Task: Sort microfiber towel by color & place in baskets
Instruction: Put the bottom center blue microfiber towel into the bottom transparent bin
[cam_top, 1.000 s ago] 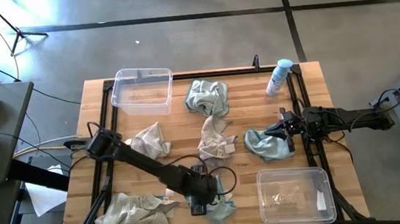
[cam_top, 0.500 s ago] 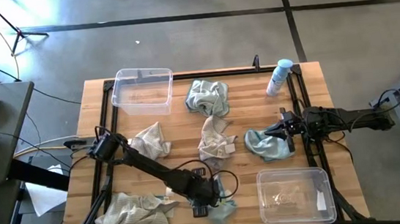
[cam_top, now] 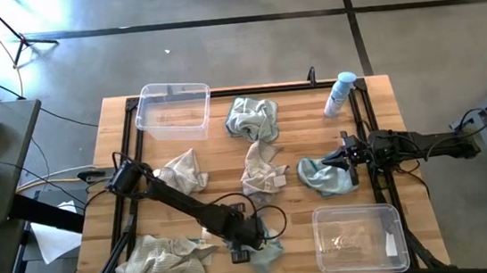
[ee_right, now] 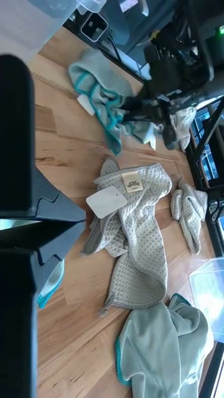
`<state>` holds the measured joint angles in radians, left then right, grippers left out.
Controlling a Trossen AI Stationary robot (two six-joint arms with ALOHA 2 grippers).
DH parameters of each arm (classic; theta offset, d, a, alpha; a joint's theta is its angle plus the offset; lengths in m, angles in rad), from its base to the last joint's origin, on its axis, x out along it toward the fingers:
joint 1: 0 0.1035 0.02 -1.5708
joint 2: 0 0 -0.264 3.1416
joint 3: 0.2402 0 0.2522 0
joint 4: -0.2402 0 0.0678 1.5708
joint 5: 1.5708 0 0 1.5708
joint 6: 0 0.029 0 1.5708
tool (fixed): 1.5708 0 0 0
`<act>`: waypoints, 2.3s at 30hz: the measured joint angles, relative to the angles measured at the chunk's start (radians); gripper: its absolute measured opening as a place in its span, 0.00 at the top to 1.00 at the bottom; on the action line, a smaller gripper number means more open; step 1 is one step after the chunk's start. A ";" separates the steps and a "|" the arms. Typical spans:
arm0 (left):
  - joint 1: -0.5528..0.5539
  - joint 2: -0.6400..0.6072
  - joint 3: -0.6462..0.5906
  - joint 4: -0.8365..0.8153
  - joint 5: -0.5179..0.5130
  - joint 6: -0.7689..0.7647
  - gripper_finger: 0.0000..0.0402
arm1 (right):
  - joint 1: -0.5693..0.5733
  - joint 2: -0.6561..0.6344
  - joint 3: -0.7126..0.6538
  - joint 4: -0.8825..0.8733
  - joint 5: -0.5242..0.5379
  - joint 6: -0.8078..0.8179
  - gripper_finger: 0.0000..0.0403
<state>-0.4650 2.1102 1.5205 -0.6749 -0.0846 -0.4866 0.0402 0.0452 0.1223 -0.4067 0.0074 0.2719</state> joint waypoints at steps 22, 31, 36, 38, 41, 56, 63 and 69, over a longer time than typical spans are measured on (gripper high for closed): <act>0.062 -0.464 0.006 0.244 -0.157 0.268 1.00 | 0.000 0.000 0.000 0.000 0.000 0.000 1.00; 0.135 -0.445 0.007 0.642 0.010 0.330 1.00 | 0.000 0.000 0.000 0.000 0.000 0.000 1.00; 0.161 -0.364 0.007 0.874 0.050 0.330 1.00 | 0.000 0.000 0.000 -0.001 0.000 0.000 1.00; 0.171 -0.319 0.007 0.986 0.049 0.316 1.00 | 0.000 0.000 0.000 0.000 0.000 0.000 1.00; 0.179 -0.235 0.008 1.160 0.047 0.306 1.00 | 0.000 0.000 0.000 0.000 0.000 0.000 1.00; 0.199 0.259 0.594 1.137 0.047 0.214 1.00 | 0.000 0.000 0.000 0.000 0.000 0.000 1.00; 0.191 0.367 0.815 0.804 0.070 0.175 1.00 | 0.000 0.000 0.000 0.000 0.000 0.000 1.00; 0.171 0.403 0.831 0.779 0.076 0.174 0.99 | 0.000 0.000 0.000 0.000 0.000 0.000 1.00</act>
<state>-0.2944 2.5136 2.3516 0.1041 -0.0084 -0.3126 0.0399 0.0456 0.1223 -0.4065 0.0073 0.2721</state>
